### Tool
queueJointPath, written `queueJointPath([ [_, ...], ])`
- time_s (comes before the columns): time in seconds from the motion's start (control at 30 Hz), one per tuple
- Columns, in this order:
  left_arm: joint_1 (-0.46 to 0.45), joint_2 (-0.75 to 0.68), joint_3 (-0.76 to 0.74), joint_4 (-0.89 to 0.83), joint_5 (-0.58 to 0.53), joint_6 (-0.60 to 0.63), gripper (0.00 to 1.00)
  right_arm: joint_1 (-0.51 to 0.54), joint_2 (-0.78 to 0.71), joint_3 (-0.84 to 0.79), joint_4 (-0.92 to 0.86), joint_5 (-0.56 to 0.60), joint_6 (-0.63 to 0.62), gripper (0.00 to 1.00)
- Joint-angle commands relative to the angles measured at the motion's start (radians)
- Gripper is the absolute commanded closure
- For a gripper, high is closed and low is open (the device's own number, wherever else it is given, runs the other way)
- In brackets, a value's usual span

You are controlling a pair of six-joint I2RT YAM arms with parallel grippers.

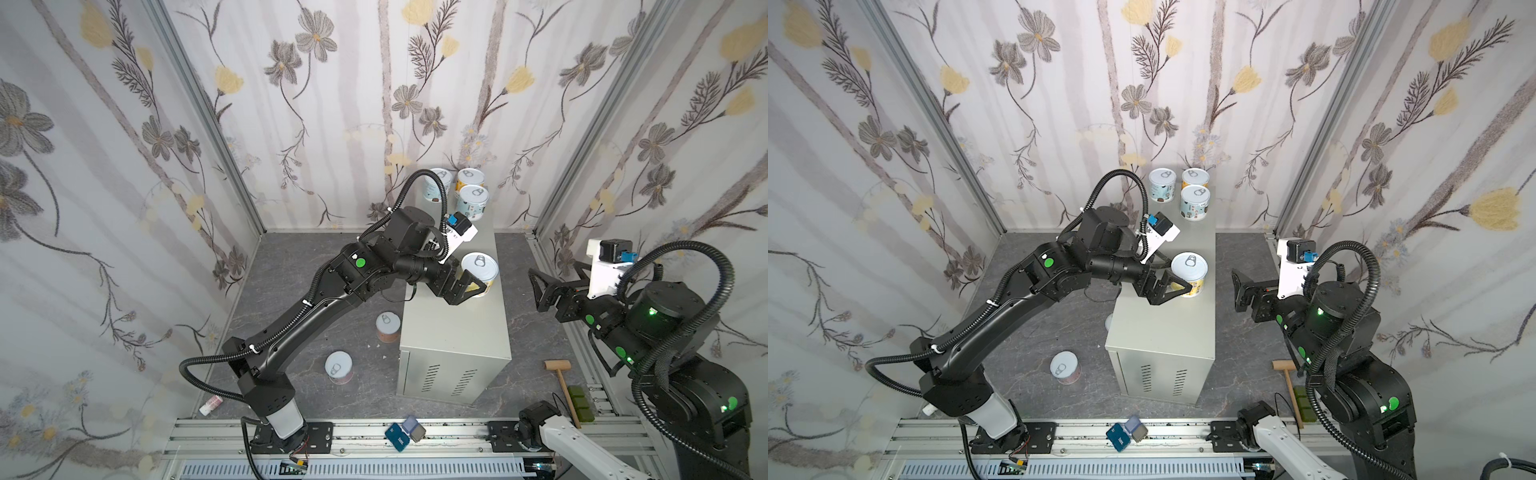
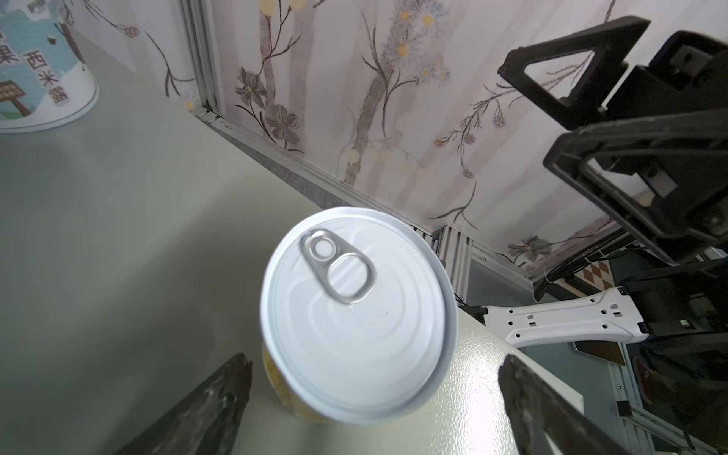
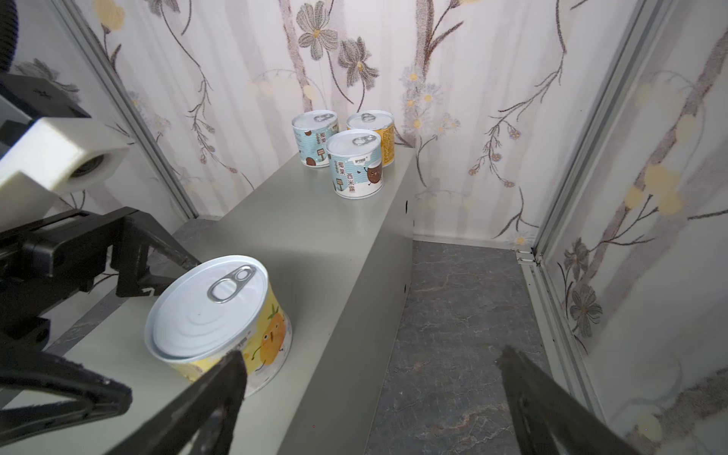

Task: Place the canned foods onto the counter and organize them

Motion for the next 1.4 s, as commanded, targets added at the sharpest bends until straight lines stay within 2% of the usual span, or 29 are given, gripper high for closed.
queueJointPath([
  [0.0, -0.012, 0.017, 0.013, 0.049, -0.064, 0.030, 0.00, -0.002, 0.003, -0.004, 0.036, 0.079, 0.017, 0.00],
  [0.17, -0.038, 0.020, -0.001, 0.091, -0.112, 0.049, 0.00, -0.004, -0.002, -0.041, 0.070, 0.078, 0.017, 0.00],
  [0.4, -0.051, 0.057, 0.022, 0.116, -0.110, 0.057, 0.01, -0.007, -0.017, -0.106, 0.111, 0.055, 0.015, 0.00],
  [0.67, -0.055, 0.084, 0.032, 0.138, -0.126, 0.054, 0.09, -0.010, -0.029, -0.127, 0.126, 0.051, 0.009, 0.00],
  [0.77, -0.054, 0.086, 0.034, 0.149, -0.134, 0.052, 0.15, -0.012, -0.036, -0.147, 0.142, 0.035, 0.005, 0.00],
  [1.03, -0.034, 0.084, 0.040, 0.138, -0.212, 0.059, 0.23, -0.011, -0.067, -0.256, 0.229, -0.184, -0.081, 0.00],
  [1.37, 0.062, 0.089, 0.025, 0.163, -0.269, 0.112, 0.29, -0.010, -0.049, -0.270, 0.274, -0.204, -0.098, 0.00],
])
